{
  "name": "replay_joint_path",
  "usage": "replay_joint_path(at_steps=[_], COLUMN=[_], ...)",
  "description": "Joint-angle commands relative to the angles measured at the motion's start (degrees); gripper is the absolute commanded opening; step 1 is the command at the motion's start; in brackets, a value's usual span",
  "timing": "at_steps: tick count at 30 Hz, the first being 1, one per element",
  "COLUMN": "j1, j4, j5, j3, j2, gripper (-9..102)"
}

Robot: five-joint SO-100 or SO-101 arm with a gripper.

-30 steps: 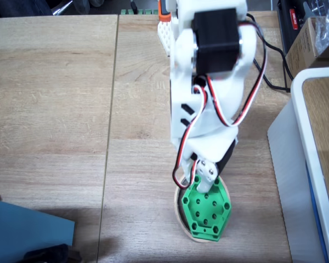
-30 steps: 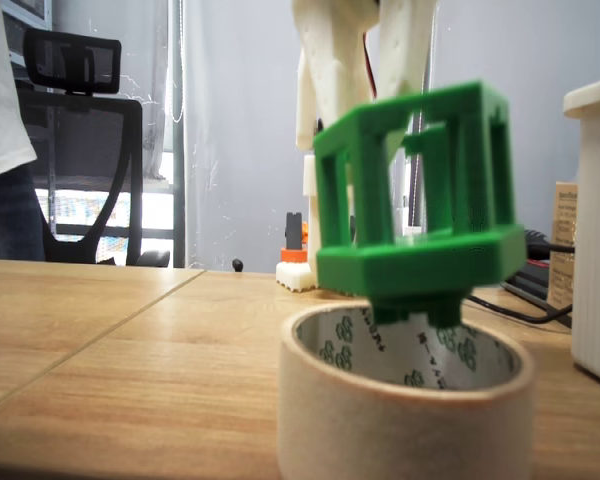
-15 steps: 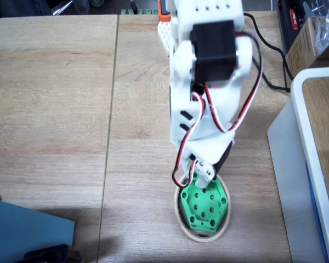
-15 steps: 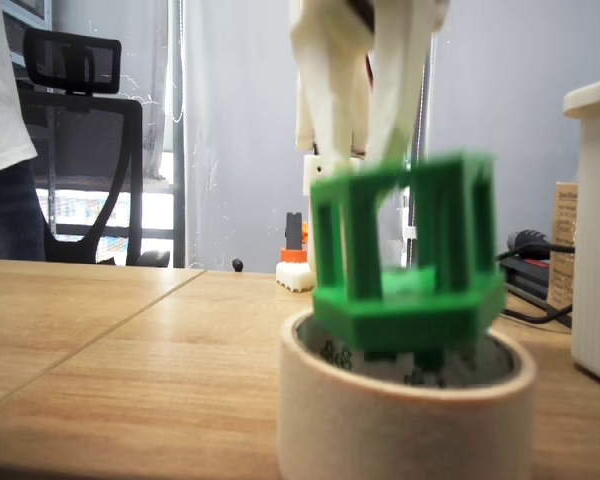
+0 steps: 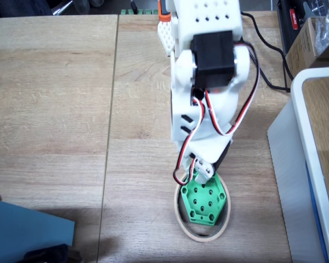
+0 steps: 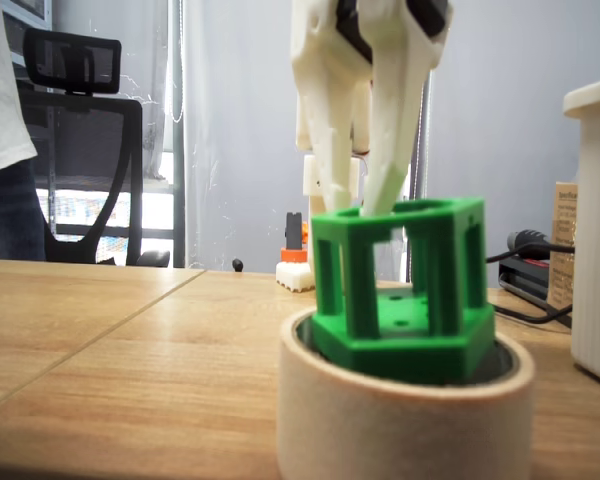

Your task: Grasp a component and put it in the bin.

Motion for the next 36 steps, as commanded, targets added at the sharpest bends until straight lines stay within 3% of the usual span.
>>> replay_joint_path(at_steps=[1,11,21,36], j1=[0.9,1.0,1.7,17.5], j4=[-0.6,0.2,0.2,0.2], j5=[-0.7,-0.4,-1.1,-1.4], j3=[-0.4,-1.4,-0.4,-0.2], j2=[1.8,2.6,21.5,34.0], gripper=[11,17,14,0])
